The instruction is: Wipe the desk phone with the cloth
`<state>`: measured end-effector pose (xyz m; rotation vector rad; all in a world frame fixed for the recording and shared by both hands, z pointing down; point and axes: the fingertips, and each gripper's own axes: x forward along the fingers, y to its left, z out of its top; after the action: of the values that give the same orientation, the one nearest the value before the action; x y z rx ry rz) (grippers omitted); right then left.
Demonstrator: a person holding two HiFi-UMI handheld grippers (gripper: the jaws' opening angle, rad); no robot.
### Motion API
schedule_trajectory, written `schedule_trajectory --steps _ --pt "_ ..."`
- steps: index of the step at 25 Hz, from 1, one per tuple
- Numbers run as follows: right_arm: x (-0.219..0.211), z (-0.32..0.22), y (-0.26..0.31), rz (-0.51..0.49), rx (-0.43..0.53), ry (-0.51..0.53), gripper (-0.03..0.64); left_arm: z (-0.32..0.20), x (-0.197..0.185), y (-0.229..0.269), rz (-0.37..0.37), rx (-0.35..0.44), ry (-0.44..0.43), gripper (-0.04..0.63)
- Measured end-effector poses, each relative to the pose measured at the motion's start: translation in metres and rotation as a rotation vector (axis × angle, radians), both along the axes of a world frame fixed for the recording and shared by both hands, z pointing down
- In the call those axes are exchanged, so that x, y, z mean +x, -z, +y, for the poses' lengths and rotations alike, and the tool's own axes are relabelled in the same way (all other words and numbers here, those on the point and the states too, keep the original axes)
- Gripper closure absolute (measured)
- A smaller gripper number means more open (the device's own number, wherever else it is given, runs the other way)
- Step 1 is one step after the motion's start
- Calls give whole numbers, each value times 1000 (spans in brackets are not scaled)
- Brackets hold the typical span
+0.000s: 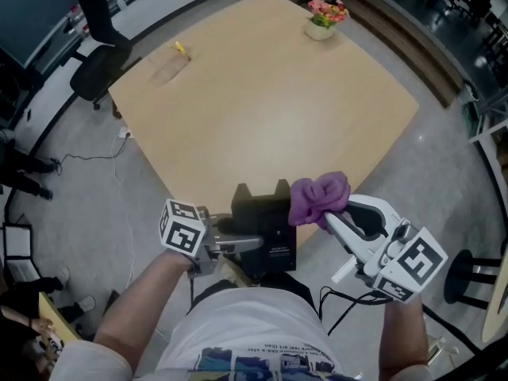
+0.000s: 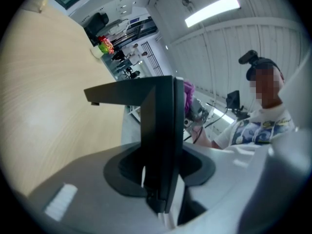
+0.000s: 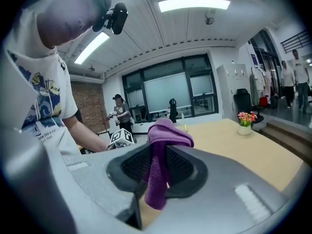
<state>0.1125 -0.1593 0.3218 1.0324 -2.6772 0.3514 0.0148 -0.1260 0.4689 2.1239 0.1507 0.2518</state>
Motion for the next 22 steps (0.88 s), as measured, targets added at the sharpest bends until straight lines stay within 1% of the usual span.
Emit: schedule_trajectory --steps 2,4,8,13,17,20,22 --pt "-9 -9 4 -3 14 36 529 7 3 0 -2 7 -18 416" --pt "-18 -18 -3 15 11 76 529 14 5 2 2 8 -33 416" --pt "-28 -31 -32 58 -44 140 529 23 10 7 11 9 -49 416" --pt "-17 -58 -73 91 -120 128 529 26 10 13 19 16 -58 416" --pt "-12 -65 -98 110 -164 130 529 33 14 16 28 21 -66 416" --pt "-7 -70 -98 115 -155 124 529 37 16 15 27 21 -70 416" --pt "-10 -68 -81 92 -124 139 529 39 16 12 23 18 -70 416"
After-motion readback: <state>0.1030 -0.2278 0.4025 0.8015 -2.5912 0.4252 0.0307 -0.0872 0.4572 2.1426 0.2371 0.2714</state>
